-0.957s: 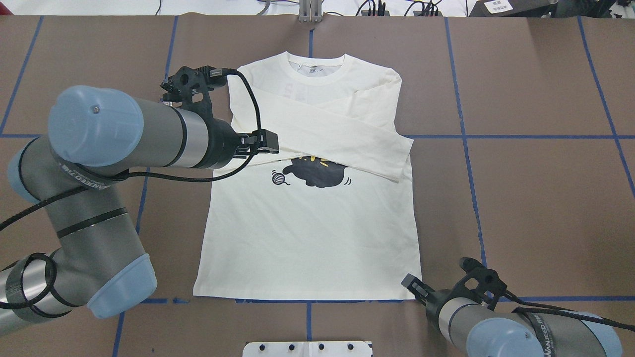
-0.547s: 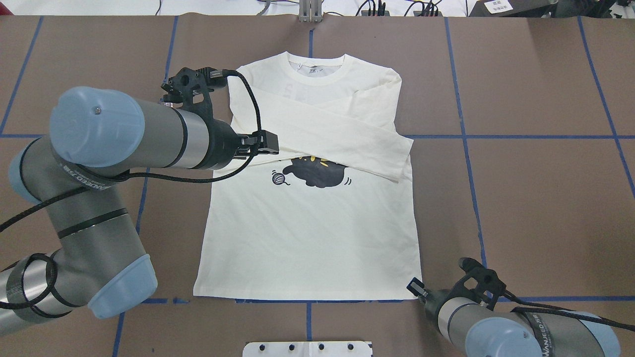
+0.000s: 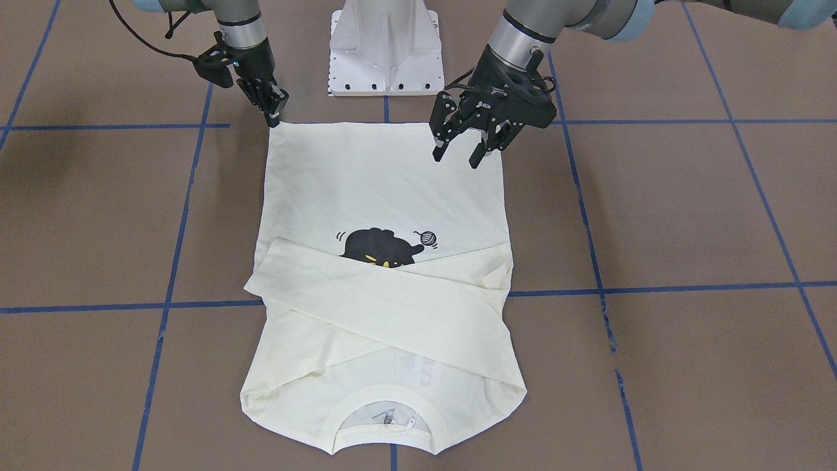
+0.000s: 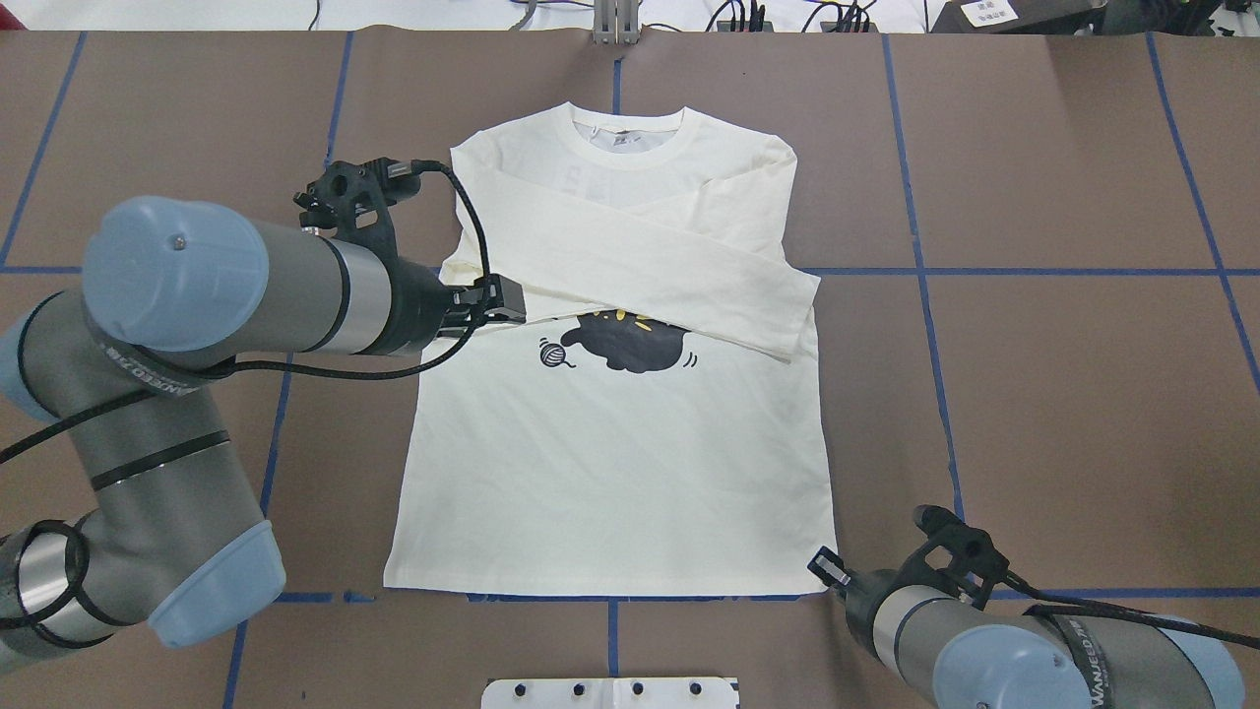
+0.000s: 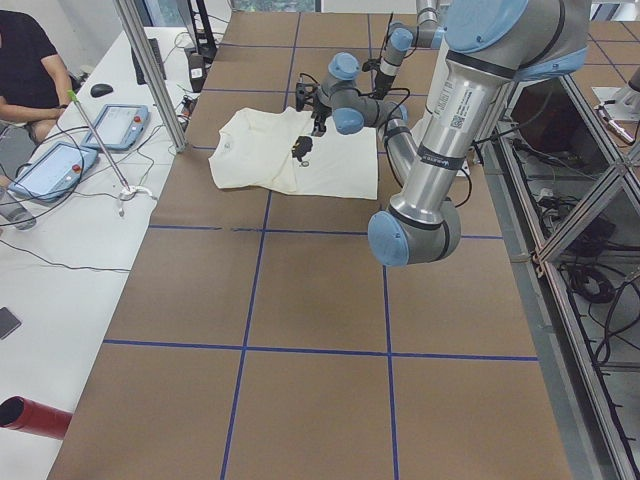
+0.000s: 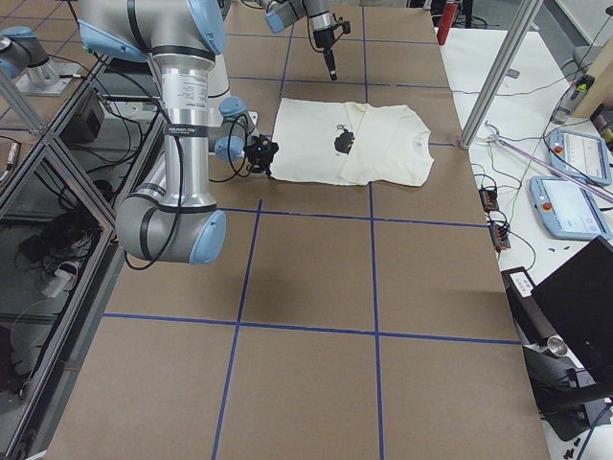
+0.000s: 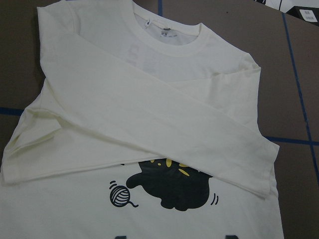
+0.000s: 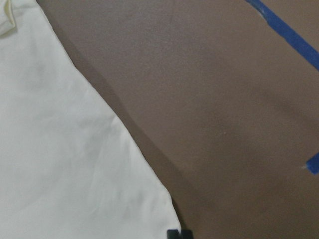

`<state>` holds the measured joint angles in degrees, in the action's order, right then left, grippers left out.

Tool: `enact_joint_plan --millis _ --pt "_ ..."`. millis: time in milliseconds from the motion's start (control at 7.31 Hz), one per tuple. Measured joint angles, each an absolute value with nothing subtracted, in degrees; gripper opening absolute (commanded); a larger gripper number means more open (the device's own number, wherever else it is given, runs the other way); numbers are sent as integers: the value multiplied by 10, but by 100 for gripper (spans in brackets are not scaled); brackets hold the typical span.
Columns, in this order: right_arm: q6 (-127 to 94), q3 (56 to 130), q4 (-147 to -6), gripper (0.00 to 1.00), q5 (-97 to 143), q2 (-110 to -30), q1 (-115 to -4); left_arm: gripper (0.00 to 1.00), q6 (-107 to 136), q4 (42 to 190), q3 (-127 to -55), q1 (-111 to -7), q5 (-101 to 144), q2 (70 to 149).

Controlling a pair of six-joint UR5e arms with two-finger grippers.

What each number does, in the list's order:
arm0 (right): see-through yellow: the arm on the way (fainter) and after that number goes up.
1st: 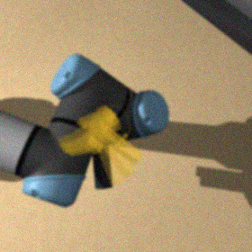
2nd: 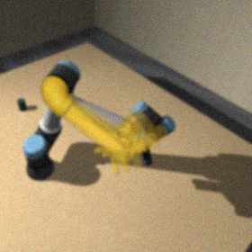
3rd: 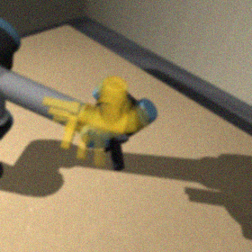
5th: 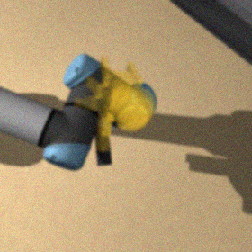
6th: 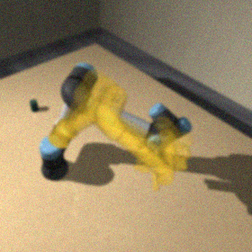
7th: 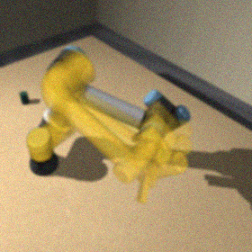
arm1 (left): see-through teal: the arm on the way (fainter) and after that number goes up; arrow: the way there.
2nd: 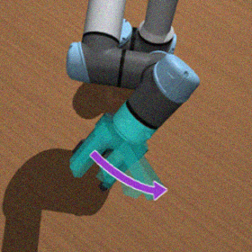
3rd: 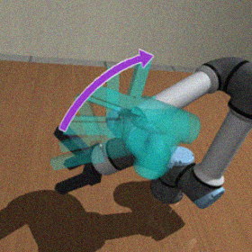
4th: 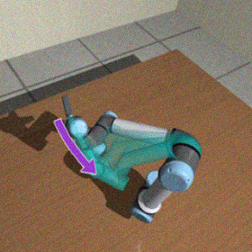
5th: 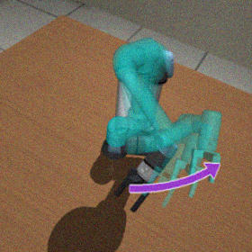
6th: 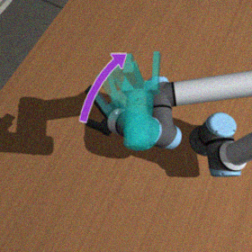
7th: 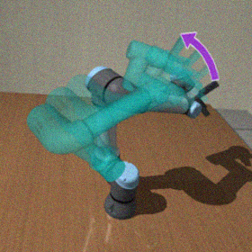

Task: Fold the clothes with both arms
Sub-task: 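Move both grippers down to the hem corners nearest the robot, then close both grippers on the hem corners of the shirt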

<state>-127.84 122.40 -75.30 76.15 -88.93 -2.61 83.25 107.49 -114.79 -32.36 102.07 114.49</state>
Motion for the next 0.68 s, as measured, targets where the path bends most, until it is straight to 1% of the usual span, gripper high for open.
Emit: enact_joint_plan --millis 274,410,684 --pt "-1276 1242 -752 0 785 -890 -38 67 891 1072 -1161 -281 1013 1075" --pt "-1273 1249 -752 0 807 -889 -50 63 918 1071 -1167 -253 1005 1048" --pt "-1265 1253 -751 0 843 -885 -70 62 971 1066 -1179 -208 995 1009"
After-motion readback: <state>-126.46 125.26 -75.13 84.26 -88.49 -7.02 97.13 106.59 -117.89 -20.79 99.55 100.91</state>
